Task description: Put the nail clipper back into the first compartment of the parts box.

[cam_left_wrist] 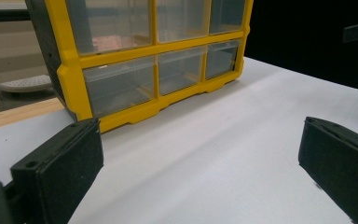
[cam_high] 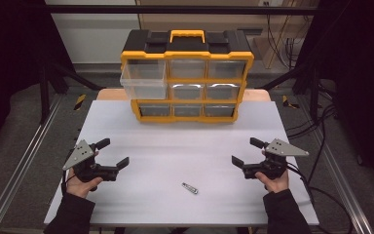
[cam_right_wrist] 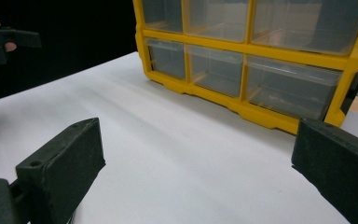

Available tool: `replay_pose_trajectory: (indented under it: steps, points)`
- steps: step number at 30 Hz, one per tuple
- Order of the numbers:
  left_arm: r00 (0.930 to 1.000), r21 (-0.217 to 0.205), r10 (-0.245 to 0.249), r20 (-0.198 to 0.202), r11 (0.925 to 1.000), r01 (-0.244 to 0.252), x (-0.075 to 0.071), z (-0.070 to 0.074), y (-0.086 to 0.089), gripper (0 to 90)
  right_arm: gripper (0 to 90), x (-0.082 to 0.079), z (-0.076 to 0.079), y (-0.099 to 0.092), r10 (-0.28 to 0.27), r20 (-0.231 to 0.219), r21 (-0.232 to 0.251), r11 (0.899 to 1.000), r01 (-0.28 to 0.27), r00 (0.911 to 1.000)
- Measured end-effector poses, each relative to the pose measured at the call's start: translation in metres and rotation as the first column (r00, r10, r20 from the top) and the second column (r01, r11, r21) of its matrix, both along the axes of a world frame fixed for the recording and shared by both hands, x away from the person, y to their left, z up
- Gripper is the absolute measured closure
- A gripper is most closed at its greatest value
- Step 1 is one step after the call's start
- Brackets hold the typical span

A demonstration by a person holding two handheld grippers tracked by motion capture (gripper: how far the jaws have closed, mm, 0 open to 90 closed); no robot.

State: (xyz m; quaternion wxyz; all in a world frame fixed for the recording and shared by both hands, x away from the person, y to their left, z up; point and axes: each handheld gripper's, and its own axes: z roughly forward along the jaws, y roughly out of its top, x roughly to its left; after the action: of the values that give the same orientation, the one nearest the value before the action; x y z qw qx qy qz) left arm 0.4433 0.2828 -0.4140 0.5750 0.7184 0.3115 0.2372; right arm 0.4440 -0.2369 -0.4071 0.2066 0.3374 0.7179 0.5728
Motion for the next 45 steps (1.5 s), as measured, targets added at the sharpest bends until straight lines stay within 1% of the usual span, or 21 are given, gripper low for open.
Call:
replay_pose_trajectory:
  steps: [6, 10, 12, 14, 16, 19, 20, 23, 24, 25, 26, 27, 29, 30, 32, 33, 36, 38, 42, 44, 45]
  points:
    - [1.0, -0.001, 0.002, -0.005, 1.0, -0.002, 0.0, -0.001, 0.0, 0.0, 2.7, -0.003, 0.004, 0.013, 0.031, -0.006, -0.041, 0.999, -0.031, 0.9995]
    - [1.0, 0.002, 0.0, -0.01, 1.0, 0.0, 0.001, -0.002, -0.001, 0.0, 2.7, -0.004, 0.004, 0.022, 0.046, -0.025, -0.069, 0.996, -0.047, 0.9986]
    - [0.9999, 0.002, 0.001, -0.011, 1.0, -0.001, 0.001, -0.003, -0.001, 0.0, 2.7, -0.004, 0.004, 0.025, 0.049, -0.028, -0.074, 0.996, -0.051, 0.9984]
    - [0.9999, 0.003, 0.002, -0.014, 1.0, -0.002, 0.001, -0.003, -0.001, 0.0, 2.7, -0.005, 0.004, 0.032, 0.062, -0.042, -0.092, 0.994, -0.065, 0.9972]
    - [0.9999, 0.003, 0.003, -0.015, 1.0, -0.003, 0.001, -0.003, 0.0, 0.0, 2.7, -0.005, 0.004, 0.034, 0.067, -0.046, -0.096, 0.993, -0.071, 0.9967]
    - [0.9999, 0.004, 0.004, -0.016, 1.0, -0.004, 0.001, -0.004, 0.0, 0.0, 2.9, -0.007, 0.003, 0.045, 0.083, -0.06, -0.127, 0.988, -0.09, 0.9947]
    - [0.9999, 0.004, 0.005, -0.016, 1.0, -0.005, 0.001, -0.004, 0.0, 0.0, 2.9, -0.007, 0.003, 0.045, 0.083, -0.06, -0.127, 0.988, -0.09, 0.9947]
    - [0.9998, 0.008, 0.005, -0.017, 1.0, -0.005, 0.001, -0.004, 0.0, 0.0, 3.0, -0.008, 0.002, 0.054, 0.096, -0.076, -0.148, 0.983, -0.107, 0.9924]
    - [0.9998, 0.009, 0.005, -0.017, 0.9999, -0.005, 0.002, -0.004, 0.0, 0.0, 3.1, -0.009, 0.0, 0.059, 0.108, -0.08, -0.16, 0.98, -0.12, 0.9909]
    - [0.9998, 0.009, 0.005, -0.017, 0.9999, -0.005, 0.002, -0.004, 0.0, 0.0, 3.1, -0.009, 0.0, 0.059, 0.108, -0.08, -0.16, 0.98, -0.12, 0.9909]
    - [0.9998, 0.009, 0.005, -0.018, 0.9999, -0.005, 0.002, -0.005, 0.0, 0.0, 3.3, -0.01, -0.001, 0.064, 0.119, -0.087, -0.168, 0.977, -0.132, 0.989]
    - [0.9998, 0.009, 0.005, -0.018, 0.9999, -0.005, 0.002, -0.005, 0.0, 0.0, 3.3, -0.01, -0.001, 0.064, 0.119, -0.087, -0.168, 0.977, -0.132, 0.989]
    - [0.9998, 0.01, 0.006, -0.019, 0.9999, -0.006, 0.002, -0.005, 0.0, 0.0, 3.6, -0.011, -0.003, 0.07, 0.129, -0.095, -0.179, 0.973, -0.144, 0.9871]
    - [0.9998, 0.009, 0.006, -0.019, 0.9999, -0.006, 0.002, -0.005, 0.0, 0.0, 3.7, -0.011, -0.006, 0.075, 0.135, -0.111, -0.19, 0.97, -0.154, 0.9847]
    - [0.9998, 0.011, 0.007, -0.019, 0.9999, -0.006, 0.002, -0.005, 0.0, 0.0, 3.8, -0.011, -0.007, 0.076, 0.134, -0.113, -0.2, 0.968, -0.155, 0.9845]
    - [0.9998, 0.011, 0.007, -0.019, 0.9999, -0.007, 0.002, -0.005, 0.0, 0.0, 3.9, -0.012, -0.009, 0.081, 0.132, -0.124, -0.224, 0.962, -0.158, 0.9834]
    - [0.9997, 0.013, 0.006, -0.022, 0.9999, -0.006, 0.002, -0.006, -0.001, 0.0, 4.2, -0.012, -0.014, 0.088, 0.14, -0.14, -0.246, 0.954, -0.172, 0.9801]
    - [0.9997, 0.017, 0.007, -0.024, 0.9998, -0.007, 0.002, -0.006, -0.001, 0.0, 4.4, -0.012, -0.017, 0.092, 0.144, -0.154, -0.265, 0.947, -0.182, 0.9775]
    - [0.9997, 0.016, 0.008, -0.024, 0.9998, -0.008, 0.002, -0.006, -0.001, 0.0, 5.3, -0.012, -0.025, 0.1, 0.158, -0.188, -0.273, 0.94, -0.206, 0.9694]
    - [0.9997, 0.016, 0.009, -0.024, 0.9998, -0.009, 0.002, -0.006, -0.001, 0.0, 5.5, -0.011, -0.029, 0.103, 0.161, -0.204, -0.286, 0.933, -0.216, 0.9656]
    - [0.9997, 0.016, 0.009, -0.024, 0.9998, -0.009, 0.002, -0.006, 0.0, 0.0, 5.7, -0.011, -0.03, 0.104, 0.161, -0.21, -0.29, 0.932, -0.218, 0.9644]
